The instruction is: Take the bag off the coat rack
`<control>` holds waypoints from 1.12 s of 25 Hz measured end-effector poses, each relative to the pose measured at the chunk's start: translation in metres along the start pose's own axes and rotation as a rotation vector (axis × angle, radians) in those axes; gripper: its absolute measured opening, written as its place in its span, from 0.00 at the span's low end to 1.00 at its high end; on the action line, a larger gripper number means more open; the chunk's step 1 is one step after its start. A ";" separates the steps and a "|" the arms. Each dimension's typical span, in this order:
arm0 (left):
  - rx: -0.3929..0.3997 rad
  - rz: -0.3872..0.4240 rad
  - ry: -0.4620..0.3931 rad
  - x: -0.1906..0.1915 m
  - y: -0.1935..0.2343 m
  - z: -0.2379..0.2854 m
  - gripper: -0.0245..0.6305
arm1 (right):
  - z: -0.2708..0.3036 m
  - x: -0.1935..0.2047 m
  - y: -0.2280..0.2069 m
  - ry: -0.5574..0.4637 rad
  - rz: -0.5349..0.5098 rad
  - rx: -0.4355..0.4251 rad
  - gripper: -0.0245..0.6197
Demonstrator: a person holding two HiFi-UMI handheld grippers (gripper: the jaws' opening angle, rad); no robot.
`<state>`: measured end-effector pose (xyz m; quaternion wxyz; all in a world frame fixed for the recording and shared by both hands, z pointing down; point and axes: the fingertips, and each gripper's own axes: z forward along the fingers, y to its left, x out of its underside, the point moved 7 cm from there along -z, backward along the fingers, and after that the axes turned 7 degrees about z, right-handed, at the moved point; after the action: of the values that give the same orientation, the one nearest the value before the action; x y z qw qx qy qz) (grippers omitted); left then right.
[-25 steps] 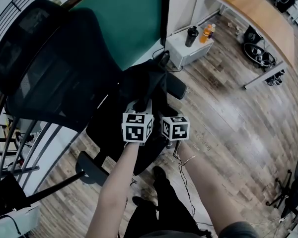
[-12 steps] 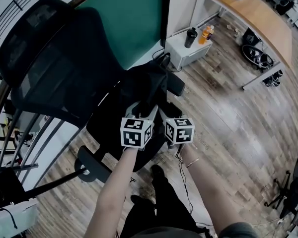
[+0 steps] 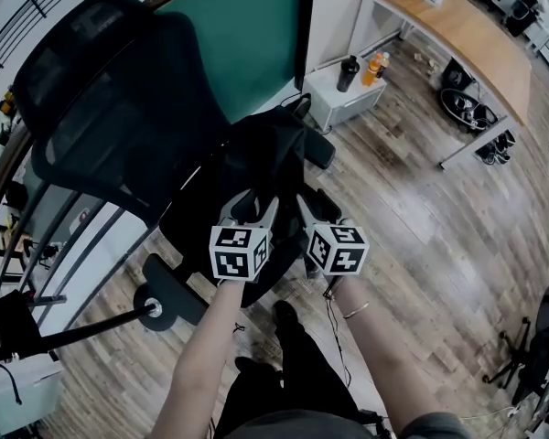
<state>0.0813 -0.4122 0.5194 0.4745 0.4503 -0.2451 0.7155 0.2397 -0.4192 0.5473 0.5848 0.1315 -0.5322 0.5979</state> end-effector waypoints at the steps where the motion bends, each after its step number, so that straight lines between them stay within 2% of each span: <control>1: -0.010 -0.004 -0.009 -0.001 0.000 -0.006 0.35 | -0.007 -0.002 0.004 -0.009 -0.002 -0.009 0.35; 7: -0.058 -0.004 -0.057 0.000 -0.002 -0.044 0.24 | -0.044 -0.003 0.029 -0.017 -0.094 -0.026 0.33; 12: -0.089 -0.018 -0.082 0.001 -0.008 -0.077 0.19 | -0.075 -0.004 0.046 -0.018 -0.142 -0.043 0.22; 20: -0.140 -0.032 -0.137 0.001 -0.020 -0.127 0.15 | -0.118 -0.012 0.069 -0.056 -0.168 -0.093 0.12; 28: -0.177 -0.033 -0.187 -0.003 -0.023 -0.163 0.11 | -0.149 -0.017 0.081 -0.092 -0.186 -0.108 0.05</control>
<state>0.0352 -0.2766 0.4374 0.4991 0.4754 -0.3431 0.6381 0.2454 -0.2906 0.4356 0.6191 0.1758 -0.5753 0.5048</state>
